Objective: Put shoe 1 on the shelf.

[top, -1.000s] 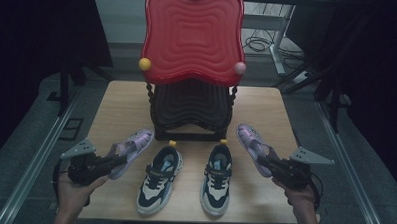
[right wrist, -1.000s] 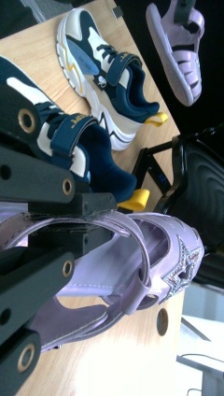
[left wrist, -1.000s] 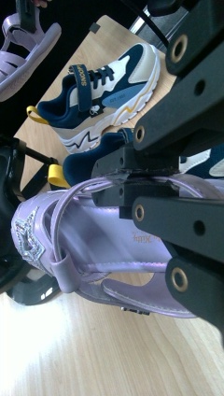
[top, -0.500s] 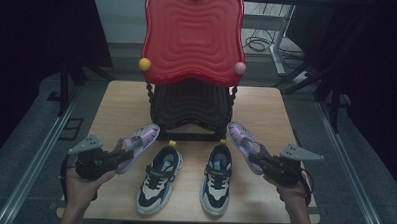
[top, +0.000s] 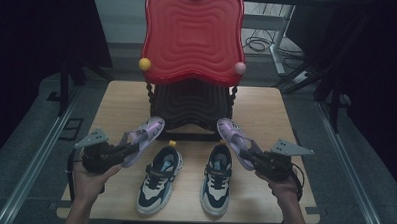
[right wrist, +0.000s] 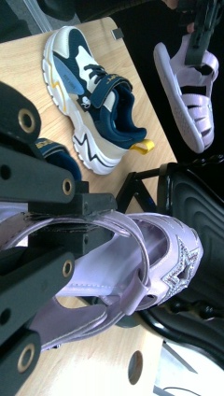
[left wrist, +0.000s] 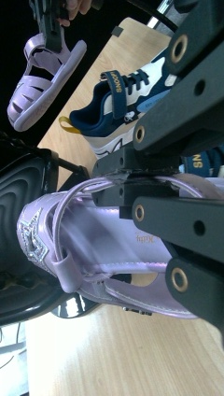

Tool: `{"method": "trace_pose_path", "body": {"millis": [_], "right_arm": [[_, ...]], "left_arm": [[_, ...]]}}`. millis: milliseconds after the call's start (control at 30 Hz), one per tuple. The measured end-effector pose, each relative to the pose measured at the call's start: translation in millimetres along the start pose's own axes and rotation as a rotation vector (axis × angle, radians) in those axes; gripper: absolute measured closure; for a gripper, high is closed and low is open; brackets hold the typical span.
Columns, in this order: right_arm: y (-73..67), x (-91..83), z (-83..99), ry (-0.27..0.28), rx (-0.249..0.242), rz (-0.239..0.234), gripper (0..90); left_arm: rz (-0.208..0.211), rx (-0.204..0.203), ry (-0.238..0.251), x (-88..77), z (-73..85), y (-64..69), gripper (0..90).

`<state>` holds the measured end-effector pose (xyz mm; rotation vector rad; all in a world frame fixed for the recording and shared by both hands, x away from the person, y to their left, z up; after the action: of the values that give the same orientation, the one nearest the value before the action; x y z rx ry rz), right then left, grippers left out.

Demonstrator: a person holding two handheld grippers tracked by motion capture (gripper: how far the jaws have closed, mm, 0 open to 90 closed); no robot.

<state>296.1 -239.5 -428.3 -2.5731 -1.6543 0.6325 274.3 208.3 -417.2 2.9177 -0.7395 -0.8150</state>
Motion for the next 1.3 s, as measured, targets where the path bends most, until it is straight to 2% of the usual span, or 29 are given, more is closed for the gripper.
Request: {"method": "trace_pose_path", "body": {"millis": [133, 433, 933, 1300], "right_arm": [[-1.9, 7.6, -5.2, 0.005, -0.009, -0.015, 86.1], [-2.4, 23.6, -18.7, 0.018, -0.037, -0.028, 86.1], [3.1, 44.3, -28.3, 0.033, -0.017, -0.032, 86.1], [8.5, 56.9, -31.6, 0.043, -0.002, -0.021, 86.0]], "left_arm": [[0.006, 0.013, 0.002, 5.0, -6.5, 4.0, 86.7], [-0.002, 0.013, 0.03, 15.3, -17.2, 9.0, 86.8], [0.007, 0.012, 0.054, 35.1, -25.7, 17.5, 86.8], [-0.006, 0.009, 0.082, 48.5, -33.2, 21.0, 86.7]]}}
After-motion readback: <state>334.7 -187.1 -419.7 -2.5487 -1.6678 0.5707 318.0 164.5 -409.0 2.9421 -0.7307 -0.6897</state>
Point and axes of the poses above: each handheld gripper's, and its own axes: x roughly forward along the jaws, z roughly out of its underside, y roughly to its right, the point moved 2 cm from there along x, roughly forward along the jaws, and after that the axes turned 15 degrees about -z, right-handed, at the moved point
